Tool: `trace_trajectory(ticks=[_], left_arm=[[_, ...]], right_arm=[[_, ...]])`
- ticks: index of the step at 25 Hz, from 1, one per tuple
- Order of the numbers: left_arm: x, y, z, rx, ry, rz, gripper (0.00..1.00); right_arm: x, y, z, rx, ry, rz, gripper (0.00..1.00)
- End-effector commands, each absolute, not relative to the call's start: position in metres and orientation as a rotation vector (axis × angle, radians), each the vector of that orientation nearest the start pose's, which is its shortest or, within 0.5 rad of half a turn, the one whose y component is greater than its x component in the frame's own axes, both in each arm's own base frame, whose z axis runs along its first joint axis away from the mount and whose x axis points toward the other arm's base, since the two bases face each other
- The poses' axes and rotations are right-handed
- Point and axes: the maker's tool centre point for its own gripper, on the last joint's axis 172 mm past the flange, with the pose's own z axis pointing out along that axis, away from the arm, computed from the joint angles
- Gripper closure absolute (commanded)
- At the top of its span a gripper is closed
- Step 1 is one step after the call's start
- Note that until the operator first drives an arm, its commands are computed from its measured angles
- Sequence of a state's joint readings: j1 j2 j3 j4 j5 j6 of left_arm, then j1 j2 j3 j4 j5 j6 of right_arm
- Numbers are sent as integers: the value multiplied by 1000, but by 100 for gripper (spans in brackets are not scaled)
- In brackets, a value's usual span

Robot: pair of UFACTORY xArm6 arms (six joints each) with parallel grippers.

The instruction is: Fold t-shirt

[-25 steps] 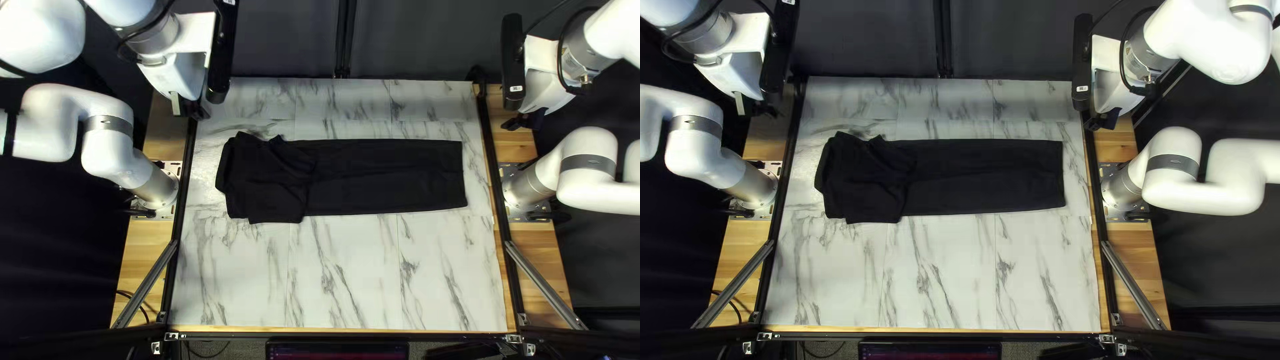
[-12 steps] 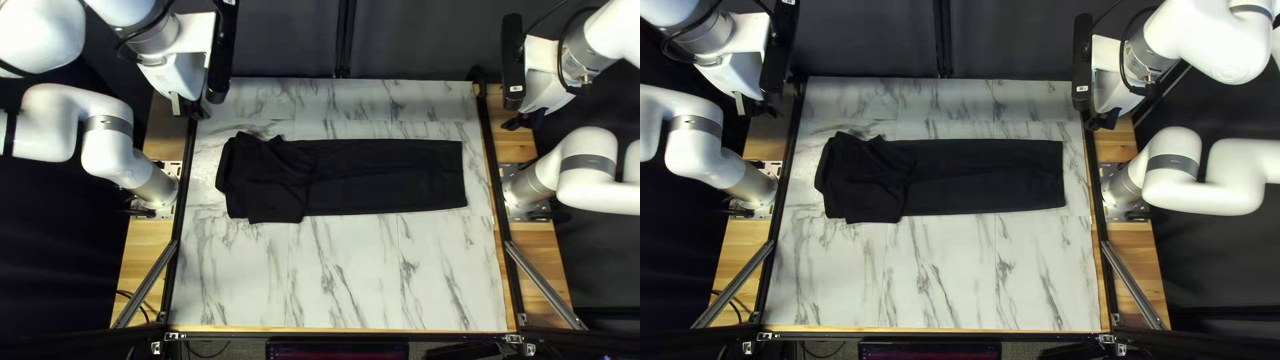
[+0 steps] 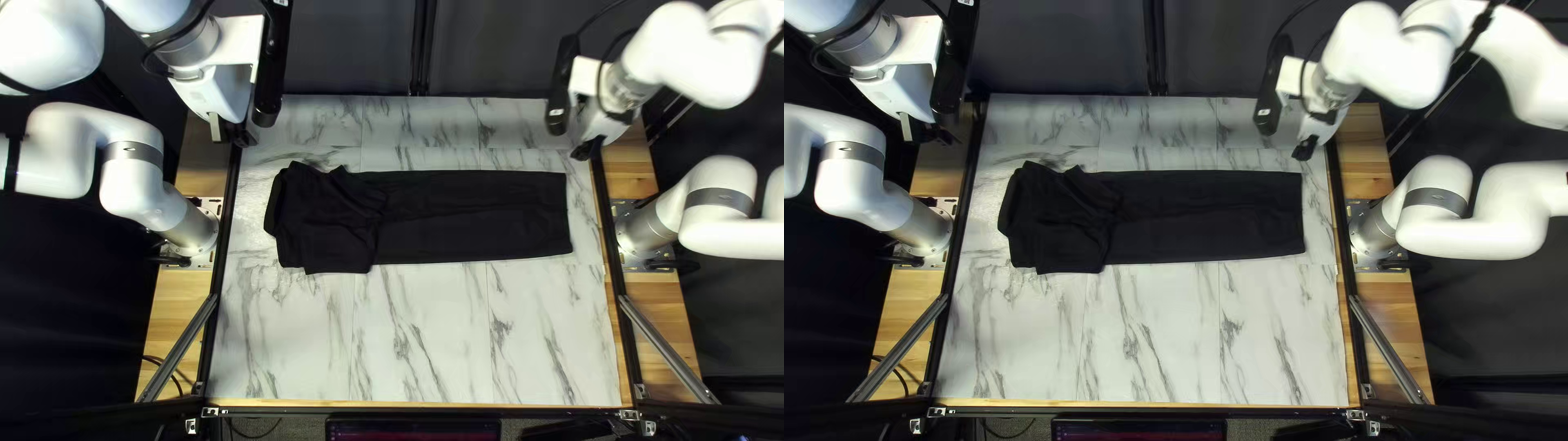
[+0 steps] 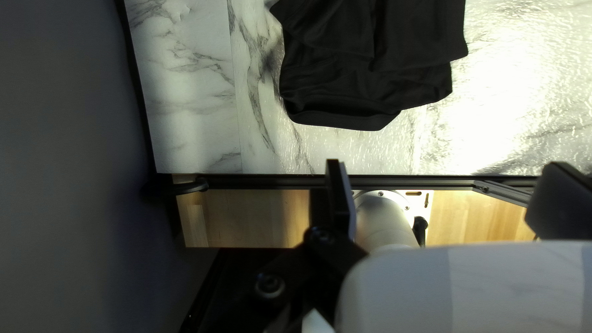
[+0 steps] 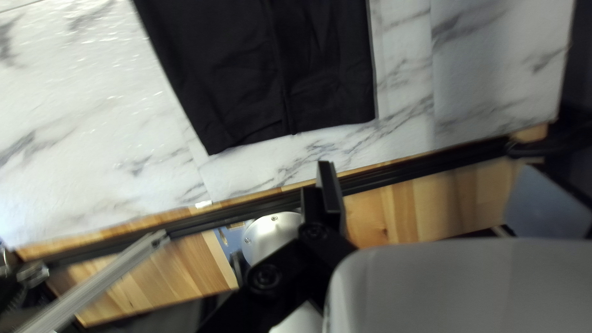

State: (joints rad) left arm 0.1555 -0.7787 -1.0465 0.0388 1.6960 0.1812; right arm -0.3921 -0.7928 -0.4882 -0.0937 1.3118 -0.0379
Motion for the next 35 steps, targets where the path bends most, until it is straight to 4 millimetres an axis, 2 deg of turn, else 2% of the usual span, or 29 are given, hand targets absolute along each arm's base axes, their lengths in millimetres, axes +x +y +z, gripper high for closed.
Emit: trace_trajectory(ticks=[1,2,3,6,14,15,21,23,25,31,35], left_arm=[[255,51,412,-3077,28,-186,0],[255,51,412,-3077,28,-186,0],[255,51,412,-3077,28,-186,0],[255,51,412,-3077,28,-186,0],[255,51,412,-3077,28,-186,0],[255,51,412,-3077,28,-186,0],[255,51,412,-3077,28,-186,0],[255,51,412,-3077,28,-186,0],[255,51,412,-3077,28,-186,0],[255,51,412,-3077,28,-186,0],[255,51,412,-3077,28,-186,0]], right_arm=[[226,-107,157,-3164,780,154,0],[227,-104,149,-3147,827,163,0],[230,-98,136,-3101,951,183,0],[238,-91,125,-3038,1161,236,0],[238,-91,125,-3038,1161,236,0],[234,-98,123,-3056,1129,246,0],[201,-120,99,-2953,1110,161,0],[202,-122,88,-2889,1130,126,0],[200,-123,75,-2862,1217,179,0],[200,-123,75,-2862,1217,179,0],[194,-127,62,-2849,1164,168,0]])
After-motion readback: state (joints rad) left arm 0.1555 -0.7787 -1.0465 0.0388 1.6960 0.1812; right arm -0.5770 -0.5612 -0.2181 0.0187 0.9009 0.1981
